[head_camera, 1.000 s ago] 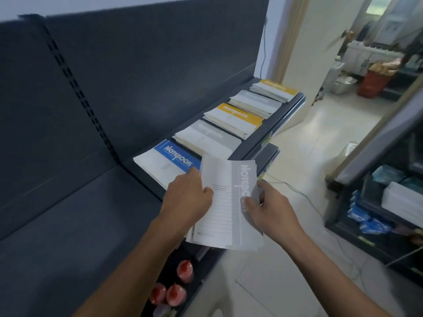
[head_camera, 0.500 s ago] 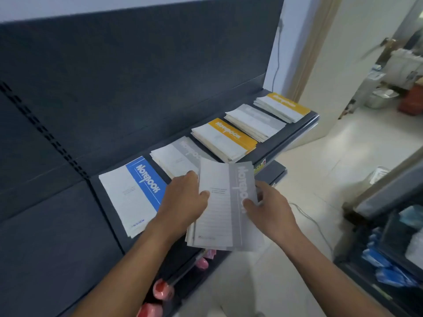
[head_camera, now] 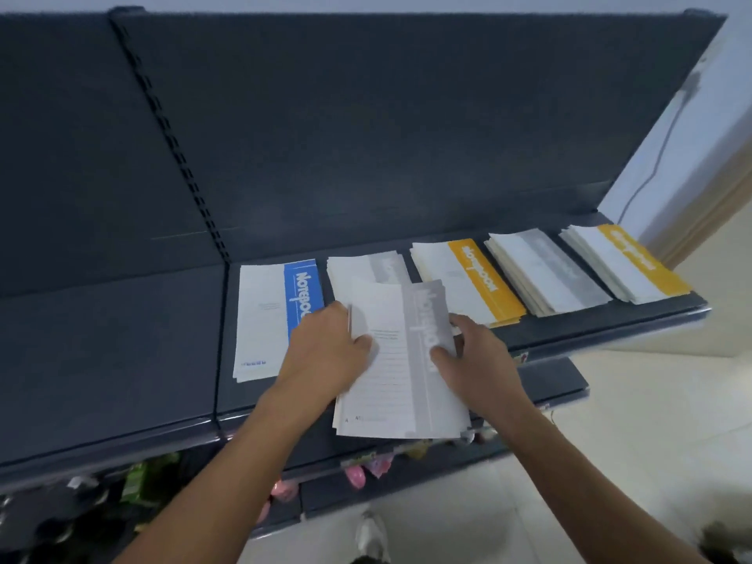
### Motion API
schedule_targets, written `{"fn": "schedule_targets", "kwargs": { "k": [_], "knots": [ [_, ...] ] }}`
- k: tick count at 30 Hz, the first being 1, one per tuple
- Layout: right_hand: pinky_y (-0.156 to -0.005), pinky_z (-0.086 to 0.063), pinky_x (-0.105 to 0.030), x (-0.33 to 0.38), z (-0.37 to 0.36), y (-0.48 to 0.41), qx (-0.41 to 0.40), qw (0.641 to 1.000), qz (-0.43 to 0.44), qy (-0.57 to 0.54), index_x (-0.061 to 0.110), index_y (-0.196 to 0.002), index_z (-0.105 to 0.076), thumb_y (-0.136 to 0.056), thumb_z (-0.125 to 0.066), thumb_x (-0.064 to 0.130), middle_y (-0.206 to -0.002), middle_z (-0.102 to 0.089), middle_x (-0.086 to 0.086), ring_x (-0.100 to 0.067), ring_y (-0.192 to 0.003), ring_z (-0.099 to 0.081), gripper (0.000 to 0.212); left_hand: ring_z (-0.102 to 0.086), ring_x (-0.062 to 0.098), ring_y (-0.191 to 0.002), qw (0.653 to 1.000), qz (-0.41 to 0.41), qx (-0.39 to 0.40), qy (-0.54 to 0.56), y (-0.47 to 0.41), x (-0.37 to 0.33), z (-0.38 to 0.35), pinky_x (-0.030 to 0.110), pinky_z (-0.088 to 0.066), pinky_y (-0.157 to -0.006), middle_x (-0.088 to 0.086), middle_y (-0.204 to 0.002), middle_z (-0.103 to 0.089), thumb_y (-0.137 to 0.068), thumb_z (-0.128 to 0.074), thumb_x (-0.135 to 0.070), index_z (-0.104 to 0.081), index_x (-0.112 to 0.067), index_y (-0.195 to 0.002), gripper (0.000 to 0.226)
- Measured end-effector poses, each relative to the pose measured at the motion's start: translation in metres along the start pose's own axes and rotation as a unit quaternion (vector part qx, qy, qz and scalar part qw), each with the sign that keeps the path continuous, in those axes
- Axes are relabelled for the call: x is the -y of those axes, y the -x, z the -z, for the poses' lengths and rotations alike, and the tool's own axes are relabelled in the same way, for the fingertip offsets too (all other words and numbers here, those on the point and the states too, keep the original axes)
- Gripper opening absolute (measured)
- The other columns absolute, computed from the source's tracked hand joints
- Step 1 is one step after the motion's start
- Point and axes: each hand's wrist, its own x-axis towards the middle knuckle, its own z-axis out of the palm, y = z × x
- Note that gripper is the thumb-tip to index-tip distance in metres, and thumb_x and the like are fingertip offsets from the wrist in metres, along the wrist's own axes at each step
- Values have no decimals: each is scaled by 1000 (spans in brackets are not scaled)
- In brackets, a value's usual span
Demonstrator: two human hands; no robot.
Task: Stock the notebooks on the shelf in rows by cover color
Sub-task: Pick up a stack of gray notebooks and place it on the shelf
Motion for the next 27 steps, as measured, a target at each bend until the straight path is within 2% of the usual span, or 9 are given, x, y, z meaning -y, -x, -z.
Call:
{"fn": "schedule_targets", "kwargs": {
  "k": [3, 6, 10, 15, 20, 24, 27],
  "knots": [
    [-54, -33, -29, 7, -4, -24, 13, 1000, 14, 7, 28, -124, -54, -90, -56, 23, -88, -55, -1, -16, -72, -53, 35, -59, 19, -86, 1000, 19, -15, -1, -17, 4, -1, 29, -44, -68, 0, -93, -63, -90, -64, -35, -58, -14, -103, 26],
    [-60, -38, -30, 13, -8, -43, 22, 999, 16, 18, 26, -127, -55, -91, -56, 22, -93, -55, 0, -17, -79, -55, 37, -59, 18, -84, 999, 32, -18, -5, -37, 8, -4, 28, -45, -66, 0, -92, -63, -89, -63, -35, -58, -14, -103, 25],
    [-70, -47, -33, 18, -9, -71, 18, 999, 26, 44, 28, -136, -53, -92, -56, 25, -98, -55, 0, -19, -85, -57, 44, -56, 16, -80, 999, 27, -28, 0, -60, 12, -11, 23, -37, -55, 0, -92, -60, -90, -63, -35, -55, -14, -97, 24],
    [-76, -49, -34, 23, -16, -102, 13, 996, 37, 81, 26, -145, -47, -94, -56, 28, -108, -55, -2, -21, -90, -58, 52, -59, 24, -87, 998, 41, -50, 5, -86, 15, -21, 33, -47, -69, 5, -96, -61, -90, -65, -35, -57, -11, -99, 27],
    [-74, -49, -33, 28, -21, -129, 20, 995, 38, 94, 24, -148, -45, -94, -55, 27, -114, -52, -5, -23, -90, -59, 55, -52, 20, -85, 996, 53, -68, -5, -107, 14, -26, 29, -40, -69, 6, -101, -62, -93, -64, -34, -57, -8, -104, 29],
    [-71, -47, -35, 28, -28, -146, 17, 991, 43, 128, 15, -140, -48, -94, -55, 27, -118, -55, -7, -23, -90, -57, 49, -61, 25, -92, 995, 67, -75, -12, -120, 11, -30, 32, -49, -73, 9, -102, -65, -93, -65, -31, -57, -7, -110, 31],
    [-70, -48, -35, 26, -32, -156, 18, 987, 60, 145, 16, -140, -47, -95, -55, 28, -117, -56, -5, -24, -90, -61, 48, -61, 24, -92, 994, 78, -77, -16, -126, 9, -34, 30, -46, -70, 8, -102, -65, -93, -64, -29, -55, -7, -111, 30]
  ]
}}
